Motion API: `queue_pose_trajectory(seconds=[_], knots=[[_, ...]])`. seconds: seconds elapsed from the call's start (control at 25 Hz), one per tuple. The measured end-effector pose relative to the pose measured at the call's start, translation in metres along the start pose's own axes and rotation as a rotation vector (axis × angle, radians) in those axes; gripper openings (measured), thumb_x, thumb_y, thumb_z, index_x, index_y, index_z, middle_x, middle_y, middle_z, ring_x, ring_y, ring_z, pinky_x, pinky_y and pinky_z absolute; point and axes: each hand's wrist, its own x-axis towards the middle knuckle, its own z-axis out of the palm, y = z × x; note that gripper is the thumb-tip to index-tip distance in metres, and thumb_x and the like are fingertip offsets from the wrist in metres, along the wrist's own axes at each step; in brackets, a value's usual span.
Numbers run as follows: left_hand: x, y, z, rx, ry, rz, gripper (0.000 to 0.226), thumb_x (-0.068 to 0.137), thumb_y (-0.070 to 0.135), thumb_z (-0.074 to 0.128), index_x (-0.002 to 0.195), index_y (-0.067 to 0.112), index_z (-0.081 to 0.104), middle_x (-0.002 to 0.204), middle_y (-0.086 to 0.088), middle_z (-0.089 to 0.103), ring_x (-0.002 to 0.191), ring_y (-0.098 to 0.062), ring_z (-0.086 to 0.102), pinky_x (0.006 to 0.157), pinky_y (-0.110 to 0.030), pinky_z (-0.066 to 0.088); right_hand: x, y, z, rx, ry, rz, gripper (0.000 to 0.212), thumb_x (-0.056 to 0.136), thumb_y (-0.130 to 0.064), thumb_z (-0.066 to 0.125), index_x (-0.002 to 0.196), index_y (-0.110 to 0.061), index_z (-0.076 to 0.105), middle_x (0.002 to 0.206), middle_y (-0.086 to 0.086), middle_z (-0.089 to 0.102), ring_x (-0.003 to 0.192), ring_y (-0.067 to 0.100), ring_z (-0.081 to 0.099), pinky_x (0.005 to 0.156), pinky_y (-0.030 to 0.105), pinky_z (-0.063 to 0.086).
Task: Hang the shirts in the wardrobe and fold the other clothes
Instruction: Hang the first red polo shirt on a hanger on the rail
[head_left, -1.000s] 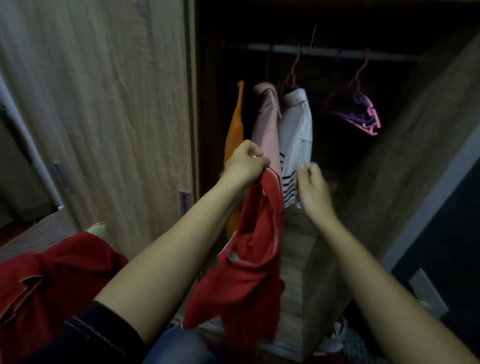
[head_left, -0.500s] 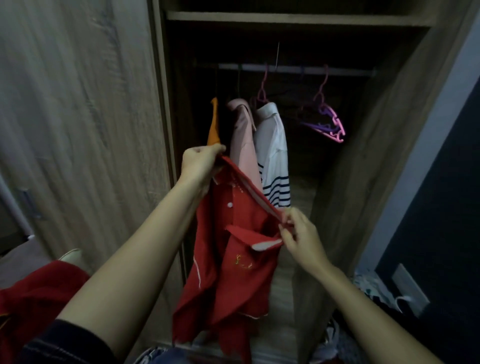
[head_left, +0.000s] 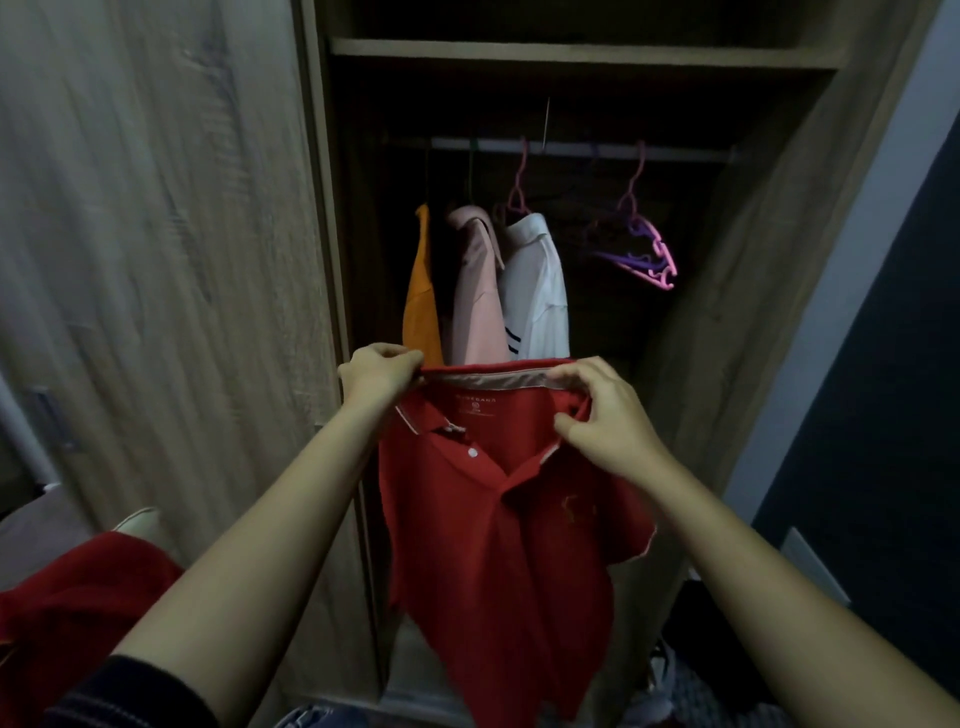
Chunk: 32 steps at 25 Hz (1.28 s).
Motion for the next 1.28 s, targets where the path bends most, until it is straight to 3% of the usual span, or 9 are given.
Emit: queue_pose_trajectory(seconds=[0.12, 0.2, 0.32, 0.4, 0.52, 0.68, 0.92, 1.08, 1.28], knots=[[-0.006, -0.006, 0.0, 0.023, -0.095, 0.047, 0.018, 0.07, 0.033, 0.065, 0.062, 0.018, 0.072, 0.052, 0.005, 0.068, 0.073, -0.018, 0.071, 0.089, -0.039, 0.054, 0.002, -0.004, -0.007, 0.011, 0.017, 0.015, 0.037, 0.073, -0.004, 0.07, 0.108, -0.013, 0.063, 0.106, -0.004, 0.054, 0.097, 0.004, 0.056, 0.082, -0.003, 0.035], [-0.007, -0.012, 0.001, 0.033, -0.248, 0.142, 0.023, 0.064, 0.044, 0.073, 0.067, 0.021, 0.074, 0.064, 0.001, 0.072, 0.072, -0.015, 0.071, 0.088, -0.034, 0.054, 0.005, -0.001, -0.017, 0.021, 0.027, 0.063, 0.04, 0.072, -0.015, 0.077, 0.11, -0.015, 0.063, 0.107, -0.004, 0.053, 0.098, 0.004, 0.055, 0.087, 0.005, 0.039], [-0.012, -0.016, -0.004, 0.39, -0.346, 0.457, 0.02, 0.071, 0.036, 0.079, 0.082, 0.022, 0.068, 0.069, 0.003, 0.068, 0.067, -0.008, 0.064, 0.063, -0.01, 0.047, 0.005, 0.012, -0.033, -0.058, 0.082, 0.102, 0.042, 0.071, -0.029, 0.079, 0.108, -0.017, 0.064, 0.104, -0.003, 0.055, 0.095, 0.007, 0.056, 0.089, 0.02, 0.042], [-0.01, -0.012, -0.003, 0.565, -0.274, 0.627, 0.018, 0.079, 0.036, 0.072, 0.083, 0.018, 0.067, 0.074, -0.001, 0.067, 0.07, -0.014, 0.061, 0.062, -0.019, 0.044, 0.002, 0.02, -0.039, -0.172, 0.091, 0.054, 0.027, 0.075, -0.03, 0.075, 0.099, -0.02, 0.067, 0.095, -0.004, 0.058, 0.089, 0.009, 0.058, 0.085, 0.025, 0.046], [-0.002, -0.001, 0.0, 0.31, -0.362, 0.513, 0.017, 0.081, 0.035, 0.07, 0.084, 0.019, 0.068, 0.082, -0.006, 0.068, 0.078, -0.018, 0.064, 0.076, -0.032, 0.05, -0.005, 0.027, -0.04, -0.229, 0.041, 0.055, 0.013, 0.08, -0.023, 0.068, 0.094, -0.025, 0.069, 0.09, -0.006, 0.061, 0.086, 0.01, 0.062, 0.08, 0.029, 0.049], [-0.002, -0.003, 0.019, 0.174, -0.481, 0.396, 0.016, 0.087, 0.019, 0.055, 0.095, 0.013, 0.067, 0.093, -0.006, 0.067, 0.088, -0.017, 0.061, 0.092, -0.043, 0.048, -0.007, 0.034, -0.042, -0.248, 0.016, 0.192, 0.028, 0.079, -0.009, 0.057, 0.101, -0.021, 0.069, 0.097, -0.004, 0.06, 0.091, 0.015, 0.059, 0.083, 0.029, 0.046], [-0.002, 0.01, 0.05, 0.268, -0.453, 0.533, 0.029, 0.088, 0.014, 0.037, 0.08, 0.009, 0.064, 0.078, -0.002, 0.063, 0.081, -0.02, 0.057, 0.077, -0.035, 0.044, 0.001, 0.043, -0.053, -0.247, 0.065, 0.28, 0.041, 0.078, 0.004, 0.046, 0.113, -0.008, 0.063, 0.118, 0.006, 0.057, 0.113, 0.021, 0.055, 0.102, 0.032, 0.041], [-0.01, 0.031, 0.068, 0.324, -0.443, 0.653, 0.026, 0.091, 0.033, 0.046, 0.088, 0.017, 0.067, 0.082, 0.002, 0.07, 0.079, -0.011, 0.065, 0.073, -0.026, 0.048, 0.014, 0.041, -0.06, -0.233, 0.156, 0.194, 0.044, 0.076, 0.006, 0.047, 0.115, -0.006, 0.062, 0.117, 0.005, 0.057, 0.111, 0.02, 0.058, 0.102, 0.033, 0.043], [-0.016, 0.083, 0.134, 0.188, -0.438, 0.638, 0.014, 0.093, 0.026, 0.052, 0.094, 0.017, 0.063, 0.078, -0.001, 0.069, 0.06, -0.012, 0.065, 0.055, -0.016, 0.048, 0.032, 0.051, -0.065, -0.323, -0.003, 0.058, 0.046, 0.075, 0.0, 0.047, 0.117, -0.011, 0.061, 0.124, 0.002, 0.053, 0.114, 0.022, 0.054, 0.101, 0.029, 0.042]])
